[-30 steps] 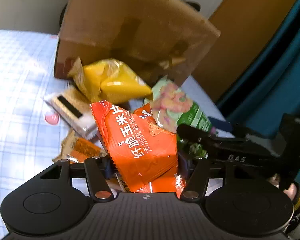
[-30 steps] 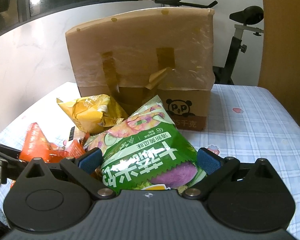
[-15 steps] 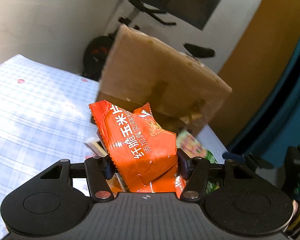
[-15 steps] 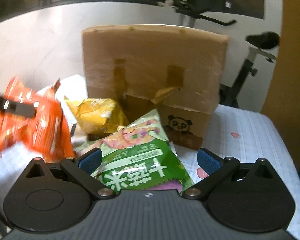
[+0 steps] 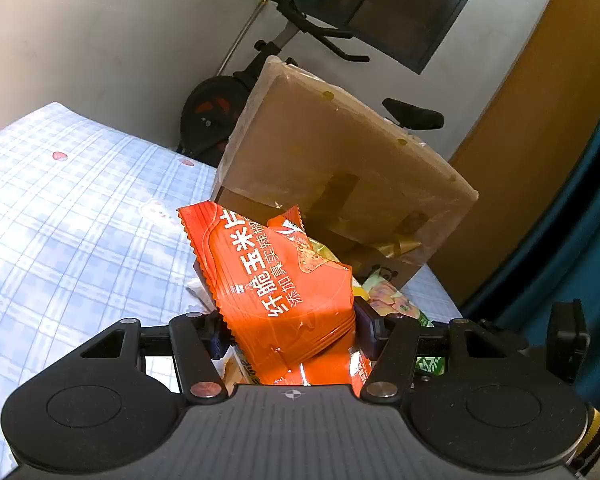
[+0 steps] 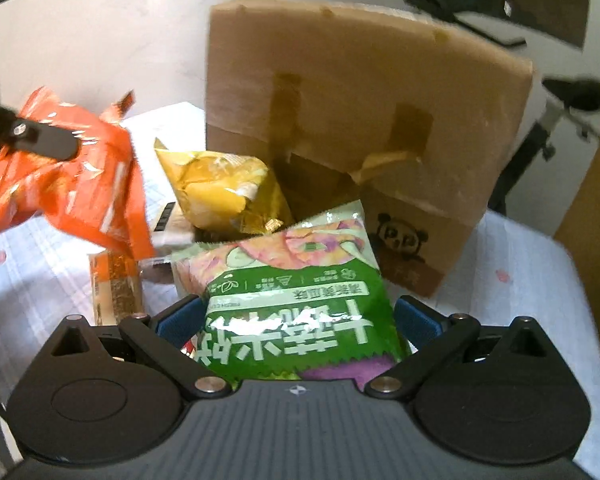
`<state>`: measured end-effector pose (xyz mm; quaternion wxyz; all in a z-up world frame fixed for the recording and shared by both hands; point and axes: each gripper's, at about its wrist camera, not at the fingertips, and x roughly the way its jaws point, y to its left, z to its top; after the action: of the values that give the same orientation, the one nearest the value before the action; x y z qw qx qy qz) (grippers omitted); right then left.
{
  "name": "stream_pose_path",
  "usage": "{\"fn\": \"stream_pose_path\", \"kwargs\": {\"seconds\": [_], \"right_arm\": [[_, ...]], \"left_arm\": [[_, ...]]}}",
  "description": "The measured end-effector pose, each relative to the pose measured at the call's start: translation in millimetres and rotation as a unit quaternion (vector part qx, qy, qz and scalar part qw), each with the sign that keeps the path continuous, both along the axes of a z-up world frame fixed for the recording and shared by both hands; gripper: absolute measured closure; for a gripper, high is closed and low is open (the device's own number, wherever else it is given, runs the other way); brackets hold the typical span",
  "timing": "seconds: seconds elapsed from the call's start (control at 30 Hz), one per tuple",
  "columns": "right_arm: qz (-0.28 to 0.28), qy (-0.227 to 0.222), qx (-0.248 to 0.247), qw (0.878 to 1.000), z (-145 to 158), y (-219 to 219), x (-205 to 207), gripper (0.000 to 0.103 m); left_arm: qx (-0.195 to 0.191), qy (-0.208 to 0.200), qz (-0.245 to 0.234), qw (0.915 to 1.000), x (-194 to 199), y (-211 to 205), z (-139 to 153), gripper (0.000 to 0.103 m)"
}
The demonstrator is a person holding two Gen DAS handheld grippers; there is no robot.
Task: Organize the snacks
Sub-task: 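Lift the orange bag with the left tool while the right tool lifts the green-and-purple bag, then carry both bags over the box and open both tools to drop them inside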
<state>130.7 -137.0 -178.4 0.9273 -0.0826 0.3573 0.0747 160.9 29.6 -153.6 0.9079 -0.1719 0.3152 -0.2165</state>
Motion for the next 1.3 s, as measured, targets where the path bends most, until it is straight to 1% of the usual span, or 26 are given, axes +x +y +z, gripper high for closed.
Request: {"fn": "stream_pose_path", "kwargs": {"seconds": [0.13,0.23,0.37,0.43,0.5,0.57,0.63,0.77,0.93,1.13,1.2,1.3], "right_arm": [[-0.015,0.011,0.015,1.0,-7,-2,5,0.0],[-0.028,0.006,0.028,0.999,-10,-5,4,0.0],[-0.022,0.004,0.011,1.0,-11,2,1,0.0],[-0.011,0.008,-0.002,1.0,-13,8,1,0.0],[0.001,0.012,-0.018,1.0,-13,13,-2,0.003],[0.006,0.006,-0.016,1.0,-11,13,-5,0.012],[0.003,0.002,-0.01,1.0,-8,10,-8,0.017],[0.006,0.001,-0.006,1.0,-3,7,-13,0.022],[0.003,-0.007,0.007,1.0,7,3,-21,0.023],[-0.022,-0.031,0.015,0.999,28,-11,-28,0.023],[-0.022,-0.028,0.02,0.999,32,-15,-27,0.023],[-0.014,-0.023,-0.006,1.0,30,-11,-27,0.023]], "left_arm": [[0.0,0.005,0.0,1.0,2,-1,-2,0.042],[0.002,0.006,-0.002,1.0,3,-2,-2,0.041],[0.004,0.007,-0.001,1.0,3,-3,-3,0.041],[0.004,0.006,0.0,1.0,3,-2,-2,0.041],[0.003,0.004,0.001,1.0,2,0,-1,0.041],[0.002,0.002,0.004,1.0,1,1,-1,0.042],[0.002,0.001,0.005,1.0,0,1,0,0.042],[0.004,-0.004,0.002,1.0,-2,0,2,0.041],[0.005,-0.013,0.002,0.9999,-4,3,6,0.042],[0.008,-0.022,-0.001,0.9997,-4,3,10,0.042],[0.008,-0.023,-0.002,0.9997,-5,3,11,0.042],[0.008,-0.025,-0.003,0.9996,-7,5,12,0.042]]}}
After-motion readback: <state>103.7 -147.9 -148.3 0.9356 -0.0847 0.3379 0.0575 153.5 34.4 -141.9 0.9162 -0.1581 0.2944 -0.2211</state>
